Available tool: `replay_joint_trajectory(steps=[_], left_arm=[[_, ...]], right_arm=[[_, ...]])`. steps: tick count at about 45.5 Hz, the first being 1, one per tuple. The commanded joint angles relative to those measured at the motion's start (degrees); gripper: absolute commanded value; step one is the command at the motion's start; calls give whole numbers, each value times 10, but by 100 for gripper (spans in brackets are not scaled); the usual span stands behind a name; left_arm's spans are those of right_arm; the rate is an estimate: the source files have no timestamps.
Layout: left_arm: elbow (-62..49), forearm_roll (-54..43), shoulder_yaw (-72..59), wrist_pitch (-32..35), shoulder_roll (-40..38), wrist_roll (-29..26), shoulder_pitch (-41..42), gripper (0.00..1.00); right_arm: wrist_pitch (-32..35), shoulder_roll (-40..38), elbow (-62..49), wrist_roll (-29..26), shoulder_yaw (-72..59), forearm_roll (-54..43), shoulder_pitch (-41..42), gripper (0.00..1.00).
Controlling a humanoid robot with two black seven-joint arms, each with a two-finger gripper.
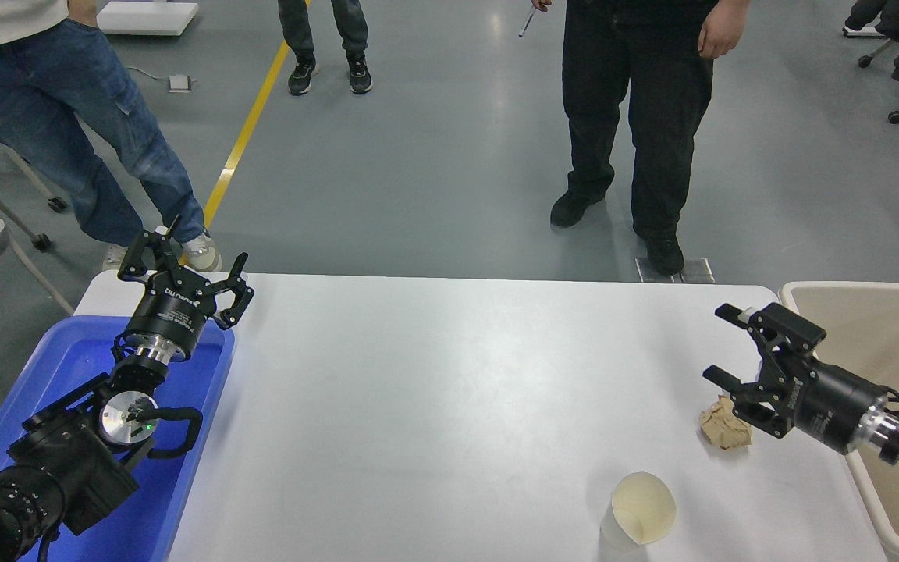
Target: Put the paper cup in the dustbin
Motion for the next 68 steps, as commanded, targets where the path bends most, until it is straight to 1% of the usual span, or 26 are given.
replay_joint_trajectory(steps=[1, 6, 9, 11, 19, 27, 33, 48, 59, 68], left_arm=[[0, 1, 0, -1, 0, 0, 1, 100], [0, 1, 0, -1, 0, 0, 1, 100], [0, 0, 0, -1, 0, 0, 0, 100], [0, 1, 0, -1, 0, 0, 0, 100], [0, 1, 0, -1, 0, 0, 1, 100], [0, 1, 0, -1, 0, 0, 0, 100], [0, 1, 0, -1, 0, 0, 0, 100], [0, 1, 0, -1, 0, 0, 0, 100], [0, 1, 0, -1, 0, 0, 0, 100], [0, 1, 0, -1, 0, 0, 0, 100]], right_arm=[[-84, -38, 68, 15, -6, -171, -45, 100], [-142, -46, 100, 15, -28, -250, -59, 100], [-171, -50, 109, 15, -47, -281, -60, 100], [-189, -55, 115, 15, -60, -297, -60, 100], [-218, -64, 145, 24, -62, -317, -66, 100], [-236, -53, 154, 36, -59, -332, -71, 100], [-264, -14, 147, 36, -60, -349, -71, 100], [-270, 52, 88, 39, -62, -378, -69, 100], [-303, 64, 33, 41, -71, -410, -62, 100], [-316, 80, 22, 43, -98, -413, -61, 100]])
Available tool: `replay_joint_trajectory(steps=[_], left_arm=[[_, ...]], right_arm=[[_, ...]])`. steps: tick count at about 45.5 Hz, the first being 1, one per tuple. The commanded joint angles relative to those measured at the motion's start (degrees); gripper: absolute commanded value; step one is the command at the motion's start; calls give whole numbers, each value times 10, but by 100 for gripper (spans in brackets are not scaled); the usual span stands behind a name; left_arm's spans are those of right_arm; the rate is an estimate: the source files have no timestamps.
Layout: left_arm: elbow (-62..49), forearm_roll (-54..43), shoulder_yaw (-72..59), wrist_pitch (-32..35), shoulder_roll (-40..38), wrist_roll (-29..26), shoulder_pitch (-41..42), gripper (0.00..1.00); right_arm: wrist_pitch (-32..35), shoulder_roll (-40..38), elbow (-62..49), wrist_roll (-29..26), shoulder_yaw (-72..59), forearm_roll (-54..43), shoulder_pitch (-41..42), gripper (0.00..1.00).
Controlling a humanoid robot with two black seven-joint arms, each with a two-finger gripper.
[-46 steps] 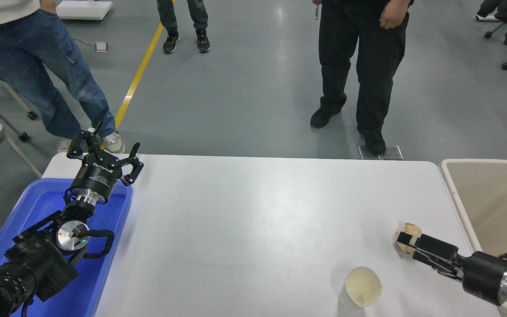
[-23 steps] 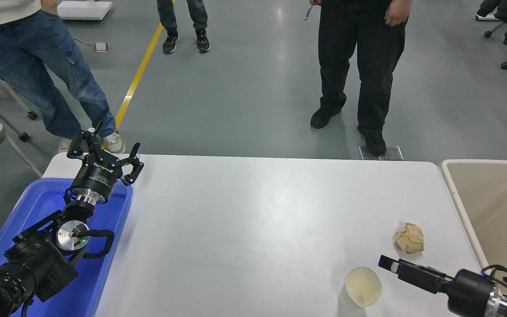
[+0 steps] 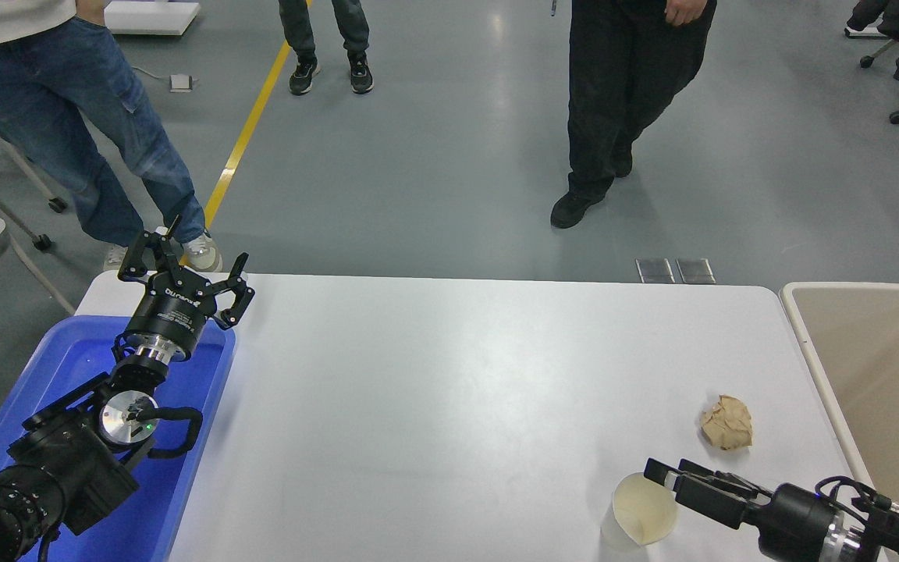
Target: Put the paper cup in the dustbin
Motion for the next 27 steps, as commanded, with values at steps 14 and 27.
replay_joint_trajectory(steps=[14, 27], left_arm=[[0, 0, 0, 0, 0, 0, 0, 100], [0, 0, 0, 0, 0, 0, 0, 100]], right_arm=[[-27, 30, -49, 13, -26, -15, 4, 100], [-34, 39, -65, 21, -42, -14, 9, 100]])
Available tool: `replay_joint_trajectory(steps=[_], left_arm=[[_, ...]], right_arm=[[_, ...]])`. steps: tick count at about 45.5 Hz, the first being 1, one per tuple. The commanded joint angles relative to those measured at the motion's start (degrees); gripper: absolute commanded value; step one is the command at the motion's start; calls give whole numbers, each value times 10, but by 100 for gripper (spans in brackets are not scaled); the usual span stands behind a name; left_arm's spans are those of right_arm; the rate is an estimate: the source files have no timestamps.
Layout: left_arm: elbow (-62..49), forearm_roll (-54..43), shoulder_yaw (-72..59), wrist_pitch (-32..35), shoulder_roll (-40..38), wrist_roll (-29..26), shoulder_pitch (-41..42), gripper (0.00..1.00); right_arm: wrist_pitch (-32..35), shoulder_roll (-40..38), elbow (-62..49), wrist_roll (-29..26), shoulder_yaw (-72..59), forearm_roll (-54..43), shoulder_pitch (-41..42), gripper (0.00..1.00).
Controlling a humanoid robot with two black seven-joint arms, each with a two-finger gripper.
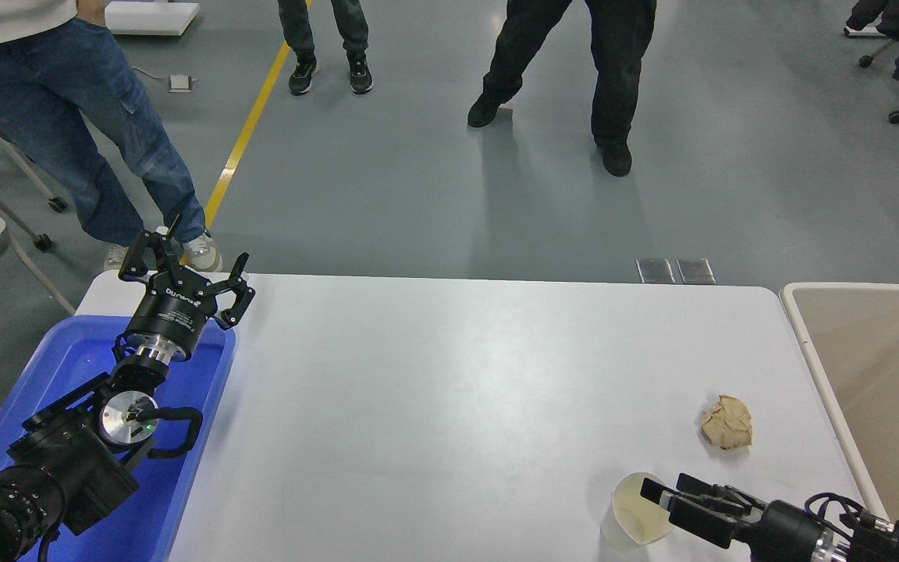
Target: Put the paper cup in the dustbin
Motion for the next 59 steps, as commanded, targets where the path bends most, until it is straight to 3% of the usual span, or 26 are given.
replay_joint_trajectory(steps=[1, 20, 37, 40, 43, 46, 50, 55, 57, 59], left_arm=[[0, 0, 0, 0, 0, 0, 0, 100], [0, 0, 0, 0, 0, 0, 0, 100], [0, 0, 0, 0, 0, 0, 0, 100], [0, 0, 0, 0, 0, 0, 0, 100], [0, 0, 0, 0, 0, 0, 0, 100], [0, 0, 0, 0, 0, 0, 0, 100], [0, 0, 0, 0, 0, 0, 0, 100], [0, 0, 0, 0, 0, 0, 0, 100], [0, 0, 0, 0, 0, 0, 0, 100], [0, 0, 0, 0, 0, 0, 0, 100]], right_arm=[[-7, 8, -13, 7, -10, 0, 3, 100], [-11, 8, -15, 8, -35, 0, 11, 94], [-9, 30, -36, 9, -72, 1, 42, 78], [-8, 30, -38, 9, -79, 1, 48, 66], [-8, 30, -38, 9, -85, 1, 54, 63], [-7, 29, -38, 9, -92, 1, 59, 43], [-7, 29, -42, 8, -98, 1, 63, 34], [-8, 29, -43, 8, -102, 1, 65, 15], [-8, 29, -42, 9, -102, 1, 66, 2], [-7, 29, -43, 9, -103, 1, 67, 0]])
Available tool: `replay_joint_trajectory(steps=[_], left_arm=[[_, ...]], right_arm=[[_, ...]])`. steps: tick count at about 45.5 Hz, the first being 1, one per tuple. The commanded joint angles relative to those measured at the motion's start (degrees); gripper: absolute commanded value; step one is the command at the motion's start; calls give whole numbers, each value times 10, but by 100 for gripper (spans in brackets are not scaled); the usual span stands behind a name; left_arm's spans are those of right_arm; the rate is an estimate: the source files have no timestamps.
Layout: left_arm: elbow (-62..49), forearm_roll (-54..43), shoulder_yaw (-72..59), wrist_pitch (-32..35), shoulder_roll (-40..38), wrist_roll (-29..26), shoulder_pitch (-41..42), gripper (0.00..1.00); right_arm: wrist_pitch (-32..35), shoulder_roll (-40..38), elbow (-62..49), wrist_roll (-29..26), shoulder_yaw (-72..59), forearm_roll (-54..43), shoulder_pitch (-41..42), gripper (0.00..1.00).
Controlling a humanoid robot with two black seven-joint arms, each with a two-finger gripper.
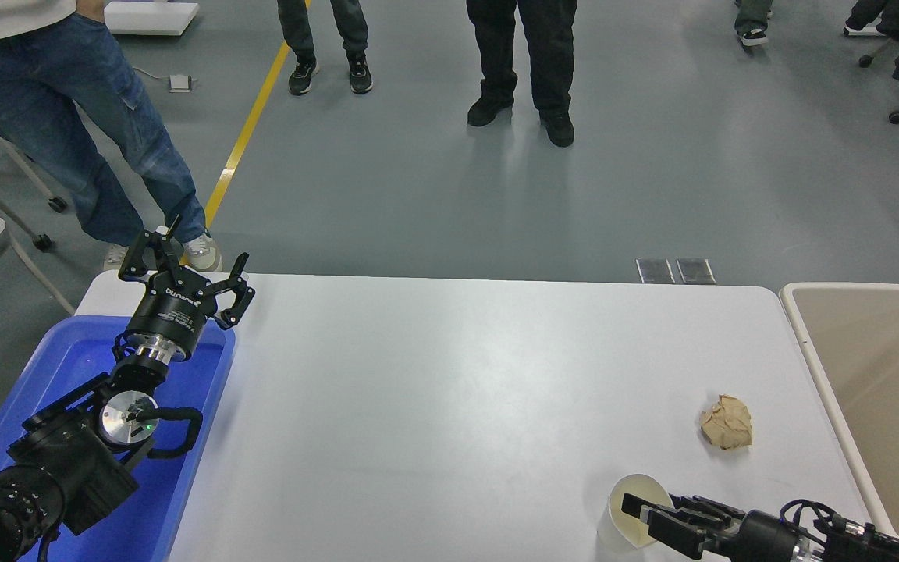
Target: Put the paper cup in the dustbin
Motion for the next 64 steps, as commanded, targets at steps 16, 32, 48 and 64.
replay_joint_trajectory(steps=[16, 32, 48, 64], left_arm=[[0, 0, 0, 0, 0, 0, 0, 100], [0, 0, 0, 0, 0, 0, 0, 100], [0, 0, 0, 0, 0, 0, 0, 100], [0, 0, 0, 0, 1, 0, 0, 100]], right_arm=[[-6, -2, -1, 17, -9, 11, 17, 0], [-6, -6, 0, 21, -10, 11, 15, 0], [-4, -66, 59, 32, -4, 32, 17, 0], [3, -240, 225, 30, 4, 78, 37, 0]])
